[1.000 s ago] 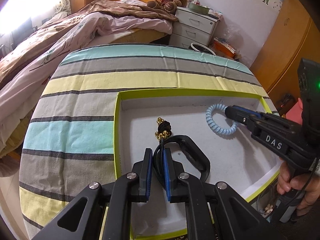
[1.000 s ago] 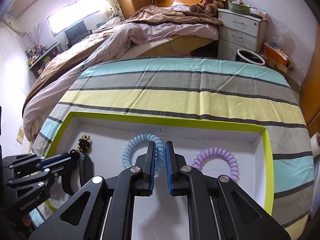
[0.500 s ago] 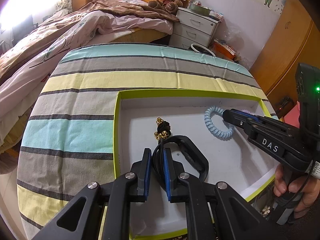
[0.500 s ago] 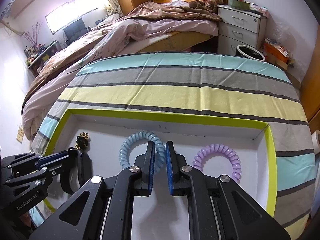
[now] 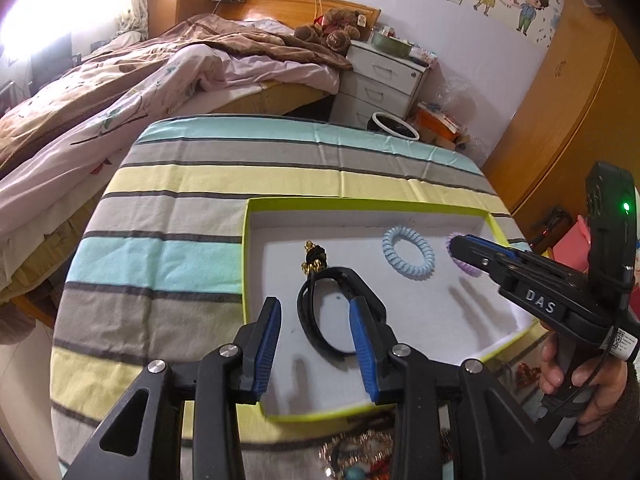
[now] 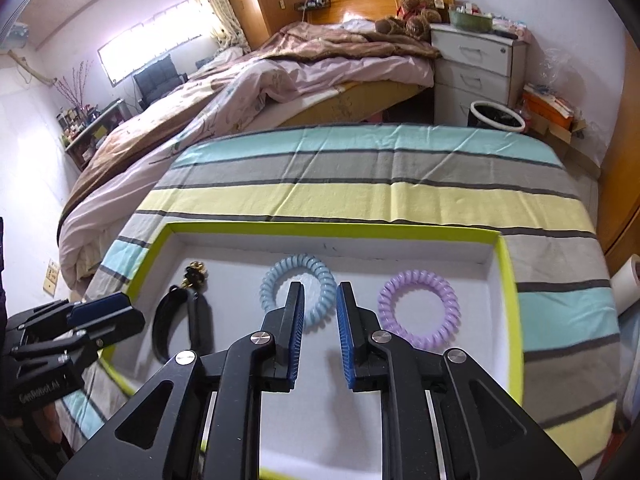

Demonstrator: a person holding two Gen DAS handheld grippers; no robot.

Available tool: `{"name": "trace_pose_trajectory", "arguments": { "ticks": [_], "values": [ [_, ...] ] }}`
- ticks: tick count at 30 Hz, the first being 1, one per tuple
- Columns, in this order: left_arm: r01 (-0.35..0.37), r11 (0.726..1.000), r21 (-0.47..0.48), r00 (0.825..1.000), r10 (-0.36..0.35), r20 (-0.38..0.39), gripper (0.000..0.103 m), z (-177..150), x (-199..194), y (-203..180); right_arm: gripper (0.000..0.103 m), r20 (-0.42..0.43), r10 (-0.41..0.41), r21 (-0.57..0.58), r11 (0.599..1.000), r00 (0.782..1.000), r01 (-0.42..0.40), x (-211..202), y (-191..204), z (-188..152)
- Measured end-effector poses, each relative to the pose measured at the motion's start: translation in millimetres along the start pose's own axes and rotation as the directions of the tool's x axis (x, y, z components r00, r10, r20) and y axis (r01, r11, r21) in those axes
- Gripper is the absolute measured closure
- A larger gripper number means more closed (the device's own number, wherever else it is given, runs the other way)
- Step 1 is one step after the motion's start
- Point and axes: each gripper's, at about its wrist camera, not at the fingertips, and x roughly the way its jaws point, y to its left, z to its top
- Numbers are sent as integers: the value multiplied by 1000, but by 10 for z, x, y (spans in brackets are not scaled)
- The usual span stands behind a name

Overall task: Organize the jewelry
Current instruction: 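Open both tools to release the band and hair tie in the box, withdraw, then grasp the red charm with the right tool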

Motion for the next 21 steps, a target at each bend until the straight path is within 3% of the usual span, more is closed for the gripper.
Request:
{"name": "trace_pose_trajectory", "arguments": {
  "ticks": [9, 11, 12, 13, 21],
  "values": [
    [36, 999, -12, 997, -35, 66, 58, -306, -427, 18, 85, 92, 4, 34, 999, 996, -7, -546, -72, -283],
    [41, 999, -19, 997, -40, 72, 57, -386, -482, 31, 77, 105, 2, 49, 999, 994, -7, -640, -113, -382],
    [40, 999, -28, 997, -38, 73, 57, -427, -507, 45, 59, 104, 1, 55, 998, 995, -7, -680, -138, -437],
    [41, 999, -33, 997, -39, 72, 57, -465, -524, 54, 49, 101, -1, 59, 998, 995, -5, -718, -161, -495],
    [54, 997, -52, 997, -51, 58, 57, -745, -601, 138, 49, 102, -78, 136, 989, 992, 64, -935, -364, -892]
  ]
}}
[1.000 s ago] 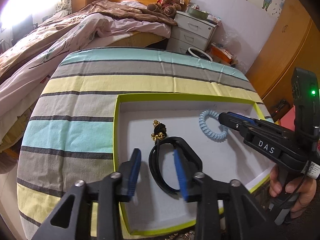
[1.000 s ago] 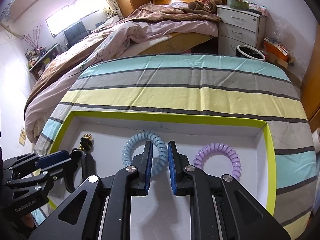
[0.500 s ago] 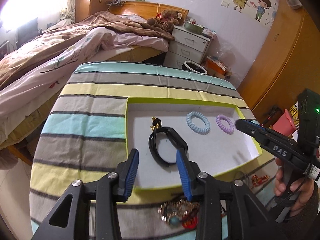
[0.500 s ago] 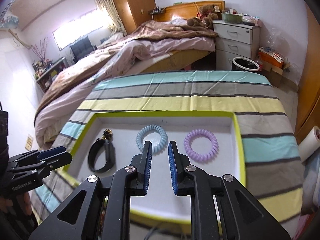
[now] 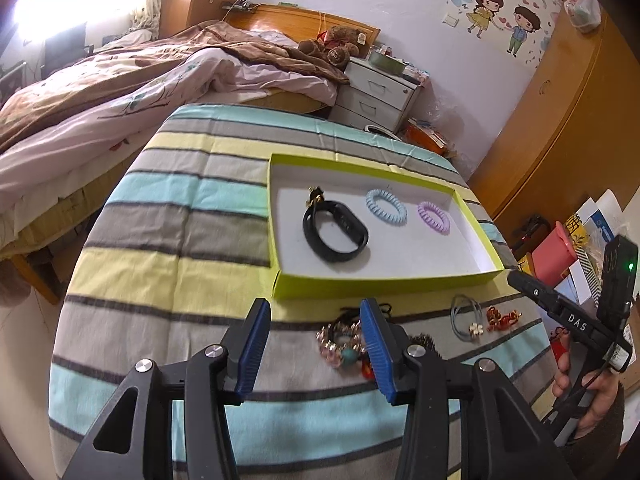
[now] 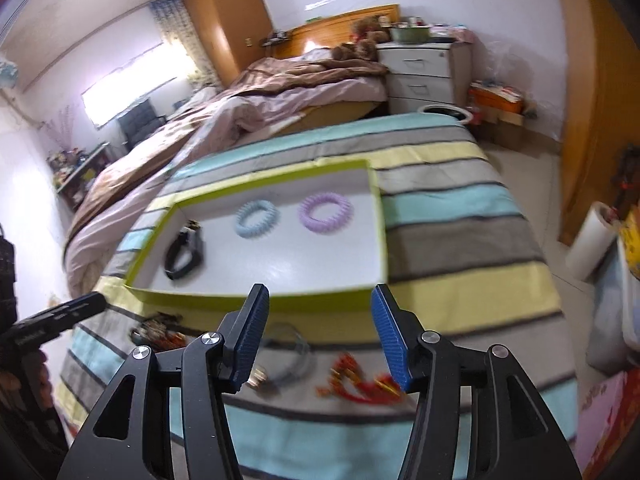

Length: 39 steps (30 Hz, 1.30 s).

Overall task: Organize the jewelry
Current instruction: 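Grasp the red charm with the right tool, then grasp the gold chain bracelet with the left tool while the right tool holds the red charm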

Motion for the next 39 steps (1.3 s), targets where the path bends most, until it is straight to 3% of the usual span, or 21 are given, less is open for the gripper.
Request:
{"name": "trace_pose_trajectory", "arguments": {
  "ticks": [8, 16, 21, 27, 29, 31, 35, 36, 39],
  "values": [
    [-3, 1000, -19, 1000, 3, -18, 57, -185, -10, 120, 49, -20, -59, 4, 998, 998, 59, -87, -284, -275],
    [-16, 999, -45, 999, 14, -40, 57, -268, 20, 211, 49, -37, 22, -157, 987, 999, -27, -72, -242, -375],
    [-12, 999, -44, 999, 10, -46, 56, -291, 25, 184, 49, -117, 13, -138, 990, 993, -29, 111, -266, -364],
    [-4, 999, -49, 998, 1, -58, 56, -291, 72, 163, 49, -114, 29, -103, 994, 993, -41, 126, -279, -340],
    [1, 999, -51, 998, -4, -64, 56, -304, 82, 152, 56, -113, 16, -103, 994, 993, -28, 138, -264, -339],
    [0, 999, -49, 998, -3, -68, 56, -307, 91, 144, 74, -112, 9, -114, 993, 994, -21, 126, -240, -349],
    [1, 998, -59, 998, -5, -70, 56, -309, 92, 141, 80, -110, 4, -138, 990, 994, -19, 111, -193, -369],
    [-1, 998, -60, 997, -3, -71, 56, -308, 94, 137, 86, -106, -1, -143, 990, 994, -15, 102, -182, -375],
    [-1, 998, -60, 997, -4, -75, 56, -313, 99, 132, 87, -100, -4, -151, 988, 995, -11, 79, -168, -396]
  ]
}}
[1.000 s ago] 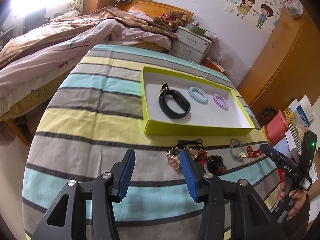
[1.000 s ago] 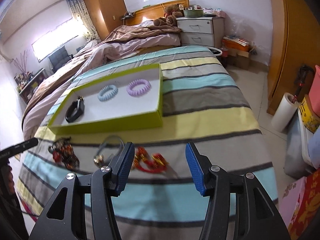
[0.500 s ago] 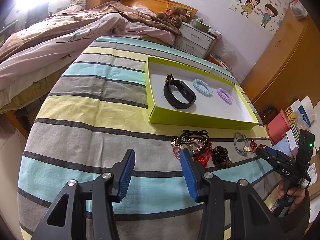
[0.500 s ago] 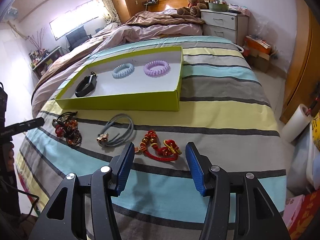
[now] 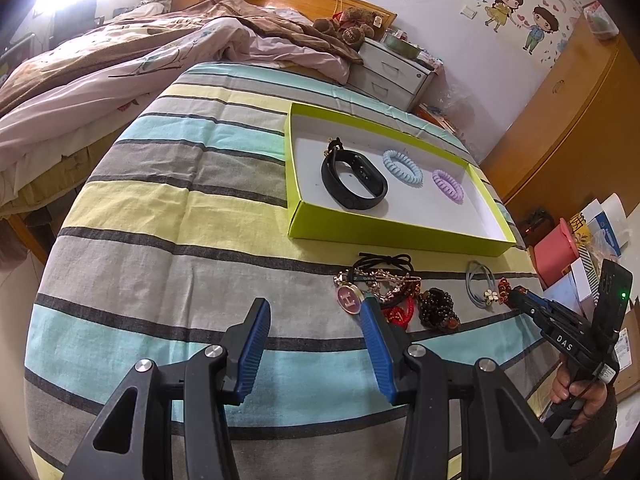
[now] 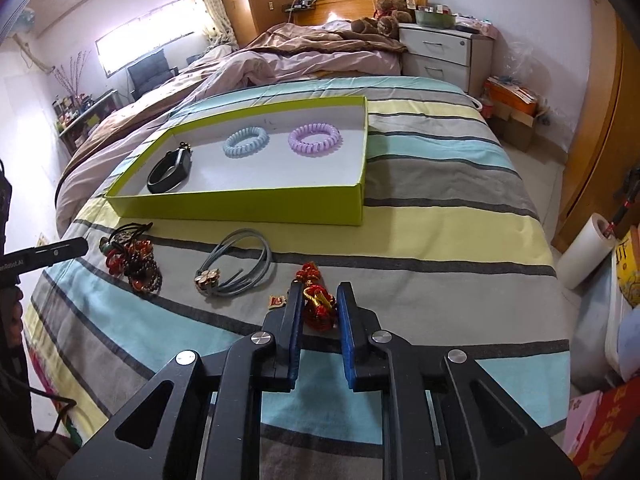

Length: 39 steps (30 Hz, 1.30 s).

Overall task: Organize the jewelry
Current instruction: 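Grasp the gold chain bracelet with the left tool while the right tool holds the red charm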

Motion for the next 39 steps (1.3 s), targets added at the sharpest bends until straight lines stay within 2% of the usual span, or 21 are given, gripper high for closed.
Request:
{"name": "trace_pose_trajectory", "arguments": {
  "ticks": [7, 14, 17, 21, 29, 31, 35, 39],
  "values": [
    [14, 1000, 4, 1000, -14, -17, 56, -6, 65, -66, 89, 77, -7, 55, 998, 997, 3, -150, -58, -34],
    [33, 999, 6, 999, -33, -29, 56, 37, 166, -159, 89, 103, 12, 93, 995, 995, -22, -187, -52, -51],
    [-3, 1000, 12, 999, 3, -34, 56, 59, 222, -202, 89, 107, 15, 87, 996, 994, -24, -193, -27, -45],
    [-14, 1000, -17, 999, 13, -29, 56, 105, 267, -203, 88, 114, 10, 85, 996, 993, -20, -197, -27, -47],
    [-109, 991, 72, 993, 111, -36, 57, 75, 310, -350, 89, 118, 16, 84, 996, 993, -26, -199, -27, -65],
    [-131, 987, 93, 990, 135, -36, 60, 58, 304, -374, 89, 119, 16, 82, 996, 993, -26, -197, -20, -65],
    [-143, 985, 100, 989, 147, -33, 78, 38, 289, -378, 88, 121, 17, 80, 996, 993, -27, -205, -20, -69],
    [-141, 984, 110, 989, 145, -38, 83, 25, 297, -410, 88, 121, 15, 87, 996, 993, -25, -196, -22, -65]
  ]
}}
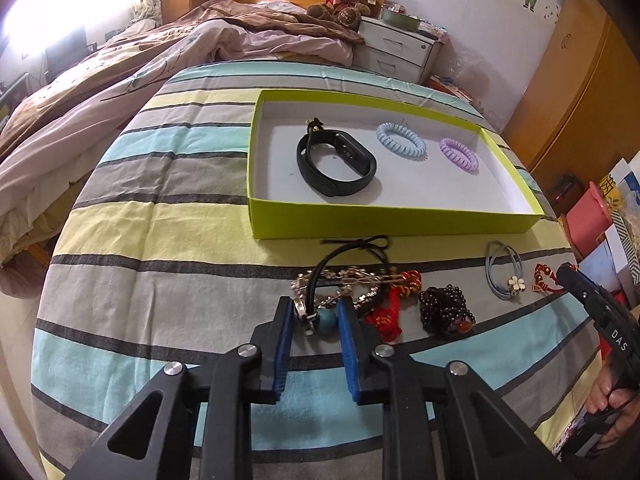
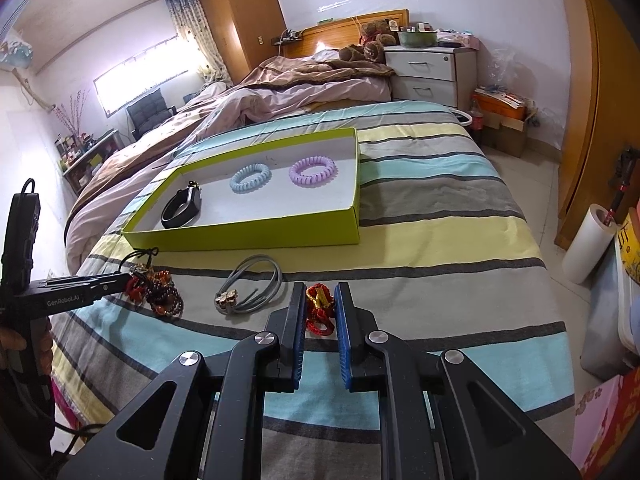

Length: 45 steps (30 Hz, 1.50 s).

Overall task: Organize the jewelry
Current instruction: 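Grasp the gold chain bracelet with the left tool while the right tool holds the red charm, then carry the gold bracelet and red charm over the box with both tools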

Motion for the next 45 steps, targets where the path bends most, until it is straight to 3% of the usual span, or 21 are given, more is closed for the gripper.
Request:
{"name": "trace_pose_trajectory", "arguments": {
  "ticks": [8, 19, 32, 45],
  "values": [
    [11, 1000, 3, 1000, -11, 24, 86, 6, -35, -17, 88, 1, 0, 2, 1000, 1000, 0, 4, -11, 4],
    [96, 995, 24, 991, -98, 92, 86, 45, -230, -65, 88, 3, -6, 7, 1000, 1000, 6, -3, -31, -2],
    [212, 976, 44, 969, -216, 124, 86, 70, -432, -197, 88, 14, -7, 10, 1000, 1000, 7, -50, -39, 13],
    [221, 973, 71, 964, -229, 137, 86, 118, -522, -298, 88, 52, 0, 11, 1000, 999, -1, -220, 34, 76]
  ]
}}
